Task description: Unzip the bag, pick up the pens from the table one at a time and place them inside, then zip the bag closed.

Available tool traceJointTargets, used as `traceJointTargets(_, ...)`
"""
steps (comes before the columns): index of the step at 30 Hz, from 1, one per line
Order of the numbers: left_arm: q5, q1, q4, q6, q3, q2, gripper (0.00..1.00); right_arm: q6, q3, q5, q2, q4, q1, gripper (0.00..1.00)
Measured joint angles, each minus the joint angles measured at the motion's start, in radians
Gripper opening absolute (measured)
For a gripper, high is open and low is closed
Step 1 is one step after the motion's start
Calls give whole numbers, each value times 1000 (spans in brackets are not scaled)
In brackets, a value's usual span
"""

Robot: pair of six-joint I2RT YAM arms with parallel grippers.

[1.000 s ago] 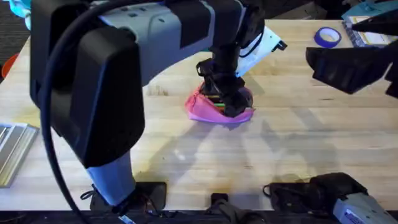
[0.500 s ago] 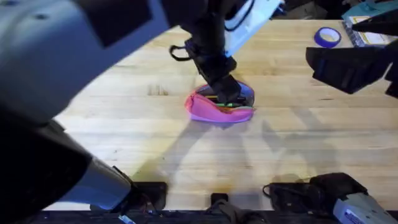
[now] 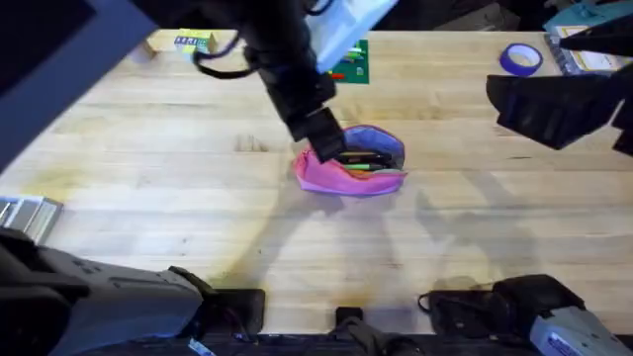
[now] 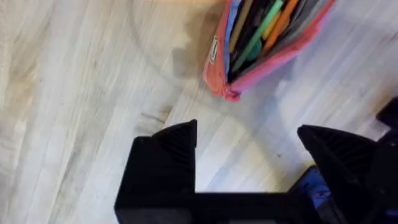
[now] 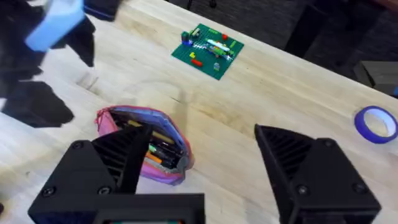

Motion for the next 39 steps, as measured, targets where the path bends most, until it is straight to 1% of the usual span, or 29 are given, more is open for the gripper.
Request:
traceJointTargets(1, 5, 13, -12, 14, 0, -3, 995, 0, 0, 0, 0, 0, 0, 998)
traceJointTargets(2, 24, 63, -54, 58, 0, -3, 996, 0, 0, 0, 0, 0, 0, 998)
traceJointTargets(6, 72, 128, -93, 116, 0, -3, 996, 0, 0, 0, 0, 0, 0, 998)
traceJointTargets(12, 118, 223, -114, 161, -2, -4, 996, 0, 0, 0, 0, 0, 0, 998)
traceJointTargets(14, 128, 244, -101, 172, -27, -18, 996, 0, 0, 0, 0, 0, 0, 998)
traceJointTargets(19, 145, 286, -22, 188, -206, -140, 996, 0, 0, 0, 0, 0, 0, 998)
traceJointTargets(22, 148, 317, 42, 193, -334, -254, 995, 0, 0, 0, 0, 0, 0, 998)
traceJointTargets(23, 150, 329, 61, 194, -374, -299, 995, 0, 0, 0, 0, 0, 0, 998)
traceJointTargets(24, 182, 369, 92, 226, -468, -423, 995, 0, 0, 0, 0, 0, 0, 998)
traceJointTargets(27, 244, 408, 94, 286, -541, -537, 995, 0, 0, 0, 0, 0, 0, 998)
traceJointTargets(31, 337, 458, 96, 396, -629, -645, 995, 0, 0, 0, 0, 0, 0, 998)
traceJointTargets(35, 388, 506, 120, 488, -688, -672, 995, 0, 0, 0, 0, 0, 0, 998)
traceJointTargets(39, 405, 533, 238, 532, -702, -657, 995, 0, 0, 0, 0, 0, 0, 998)
